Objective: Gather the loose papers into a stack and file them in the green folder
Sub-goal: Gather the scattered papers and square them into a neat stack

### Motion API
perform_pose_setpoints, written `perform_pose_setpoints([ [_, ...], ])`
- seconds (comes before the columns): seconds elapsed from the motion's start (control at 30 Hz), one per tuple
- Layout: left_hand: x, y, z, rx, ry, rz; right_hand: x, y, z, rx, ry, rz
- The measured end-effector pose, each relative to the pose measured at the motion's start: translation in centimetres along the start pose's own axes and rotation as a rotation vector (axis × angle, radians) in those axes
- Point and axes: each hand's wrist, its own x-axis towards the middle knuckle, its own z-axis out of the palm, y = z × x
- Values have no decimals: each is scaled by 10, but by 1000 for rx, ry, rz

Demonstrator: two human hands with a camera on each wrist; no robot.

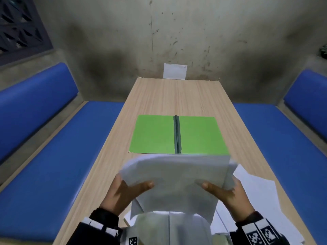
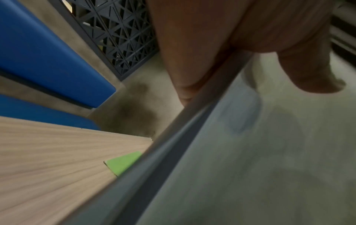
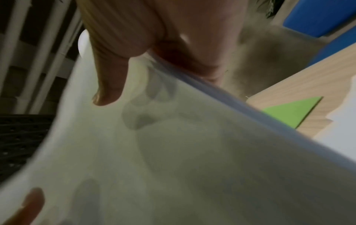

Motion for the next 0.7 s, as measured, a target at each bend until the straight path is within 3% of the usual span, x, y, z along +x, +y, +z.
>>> perform_pose_setpoints([
  [0.23,5,-16,6,53,1,24,4,14,0,76,38,15],
  [0.43,9,-48,6,109,52,-179,6,27,3,47,42,188],
  [0.57,6,-29,13,-24,44,-133,10,16,4,97,127,141],
  [0.7,-3,-12,12,-111,54,-18,6,-1,4,179,117,44],
])
